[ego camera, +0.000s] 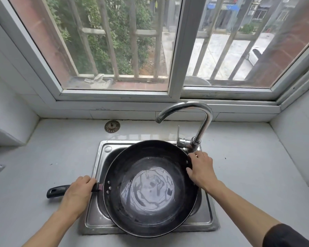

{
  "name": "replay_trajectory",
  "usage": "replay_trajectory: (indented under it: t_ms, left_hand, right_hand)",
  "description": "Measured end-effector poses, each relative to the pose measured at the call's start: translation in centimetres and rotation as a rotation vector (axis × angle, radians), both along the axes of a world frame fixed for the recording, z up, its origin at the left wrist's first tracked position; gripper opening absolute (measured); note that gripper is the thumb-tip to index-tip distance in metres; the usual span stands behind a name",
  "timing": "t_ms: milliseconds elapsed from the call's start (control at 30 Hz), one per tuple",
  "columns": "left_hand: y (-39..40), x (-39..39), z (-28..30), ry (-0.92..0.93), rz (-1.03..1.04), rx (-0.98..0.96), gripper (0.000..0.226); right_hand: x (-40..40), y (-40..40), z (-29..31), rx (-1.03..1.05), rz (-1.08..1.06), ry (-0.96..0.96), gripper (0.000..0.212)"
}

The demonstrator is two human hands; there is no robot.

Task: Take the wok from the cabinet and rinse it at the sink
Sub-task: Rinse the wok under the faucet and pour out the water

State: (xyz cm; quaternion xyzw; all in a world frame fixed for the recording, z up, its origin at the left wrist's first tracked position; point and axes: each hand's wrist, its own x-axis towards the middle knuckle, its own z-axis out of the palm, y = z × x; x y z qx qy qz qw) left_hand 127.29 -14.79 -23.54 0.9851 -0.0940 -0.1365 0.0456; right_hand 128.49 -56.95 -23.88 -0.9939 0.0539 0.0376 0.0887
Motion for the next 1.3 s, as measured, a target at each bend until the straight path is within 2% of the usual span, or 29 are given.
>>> replay_trajectory:
  t_ms: [167, 333, 433, 667, 900, 1300]
  left_hand:
    - [-0.1, 0.0, -0.2, 0.018, 0.023, -0.023, 0.025]
    - [-0.5, 0.6, -0.3, 0.048, 0.048, 0.038, 0.017]
    - [-0.8, 0.8, -0.5, 0.051, 0.053, 0.087, 0.014]
    - [-0.6, 0.7, -2.0, 0.007, 0.071, 0.1, 0.021]
    - [-0.7, 1.0, -2.9, 0.008, 0.062, 0.139, 0.024]
    - [-1.0, 0.9, -2.4, 0.017, 0.059, 0.15, 0.02]
  right_hand:
    - [0.4, 1.3, 1.0, -0.015, 0.064, -0.09, 0.043]
    - [2.4, 2.7, 2.3, 0.083, 0.106, -0.125, 0.052]
    - [4.0, 3.5, 2.7, 0.126, 0.077, -0.119, 0.056]
    - [7.7, 3.6, 1.5, 0.237, -0.003, -0.123, 0.075]
    - [10.6, 3.3, -0.2, 0.245, -0.072, -0.088, 0.071]
    - [10.9, 3.7, -1.9, 0.189, -0.089, -0.062, 0.085]
